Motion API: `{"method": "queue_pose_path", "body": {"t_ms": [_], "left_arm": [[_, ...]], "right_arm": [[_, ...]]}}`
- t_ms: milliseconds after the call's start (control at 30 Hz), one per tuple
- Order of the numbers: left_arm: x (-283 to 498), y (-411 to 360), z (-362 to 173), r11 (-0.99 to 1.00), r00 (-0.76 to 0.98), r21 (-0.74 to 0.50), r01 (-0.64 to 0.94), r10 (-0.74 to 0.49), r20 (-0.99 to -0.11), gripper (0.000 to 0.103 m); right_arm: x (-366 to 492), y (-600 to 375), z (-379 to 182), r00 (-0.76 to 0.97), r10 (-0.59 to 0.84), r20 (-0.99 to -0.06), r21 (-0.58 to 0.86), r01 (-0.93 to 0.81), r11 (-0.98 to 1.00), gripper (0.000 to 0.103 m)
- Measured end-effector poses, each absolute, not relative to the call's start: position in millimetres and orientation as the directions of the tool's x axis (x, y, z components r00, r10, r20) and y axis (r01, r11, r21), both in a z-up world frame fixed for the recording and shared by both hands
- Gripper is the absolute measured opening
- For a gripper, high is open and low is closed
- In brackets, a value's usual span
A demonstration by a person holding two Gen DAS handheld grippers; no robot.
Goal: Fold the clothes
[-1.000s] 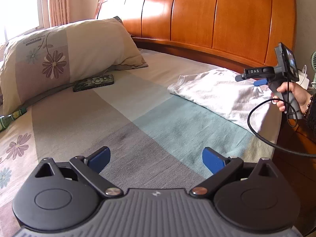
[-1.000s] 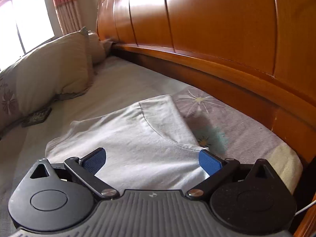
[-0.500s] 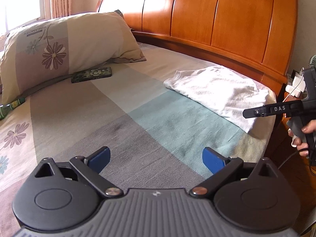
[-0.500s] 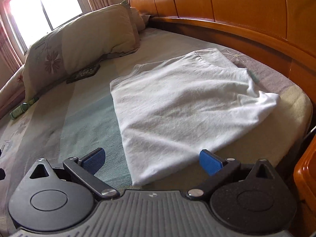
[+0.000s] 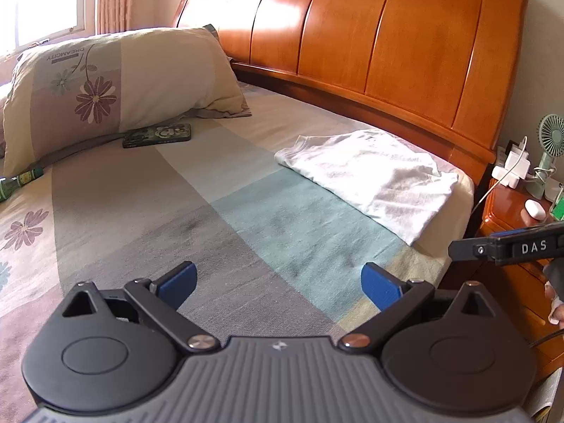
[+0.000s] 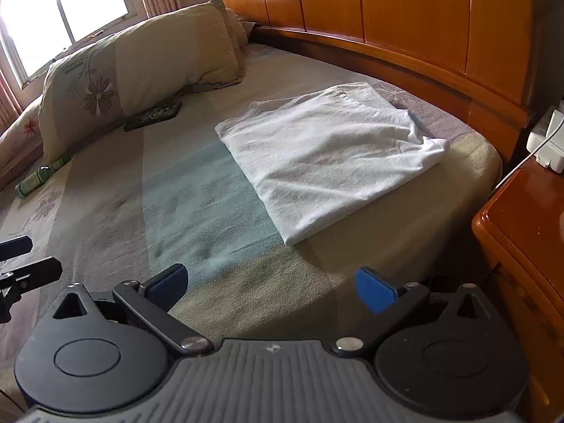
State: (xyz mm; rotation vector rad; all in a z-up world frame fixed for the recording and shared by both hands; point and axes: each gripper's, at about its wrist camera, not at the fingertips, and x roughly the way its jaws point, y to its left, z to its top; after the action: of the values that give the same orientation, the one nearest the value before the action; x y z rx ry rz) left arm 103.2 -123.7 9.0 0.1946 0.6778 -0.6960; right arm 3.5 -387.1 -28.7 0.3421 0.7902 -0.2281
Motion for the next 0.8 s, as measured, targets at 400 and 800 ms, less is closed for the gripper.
{"method": "queue_pose_path", "body": {"t_ms": [400,800], "left_arm": [[71.9,-150.1,19.3,0.707,0.541,-0.025,0.707,-0.564,-0.624,0.102],[49.2,-168.3,30.5,0.714,0.583,0.074,0.696,-0.502,-0.639,0.102]], "right_arm": [[-27.1,-362.1,-7.5,0.704,-0.082,-0.706,0.183,0.292,0.939,0.103],[-48.6,-353.1,6.6,0.732,-0.082,-0.676,0.184,0.275,0.944,0.103]]}}
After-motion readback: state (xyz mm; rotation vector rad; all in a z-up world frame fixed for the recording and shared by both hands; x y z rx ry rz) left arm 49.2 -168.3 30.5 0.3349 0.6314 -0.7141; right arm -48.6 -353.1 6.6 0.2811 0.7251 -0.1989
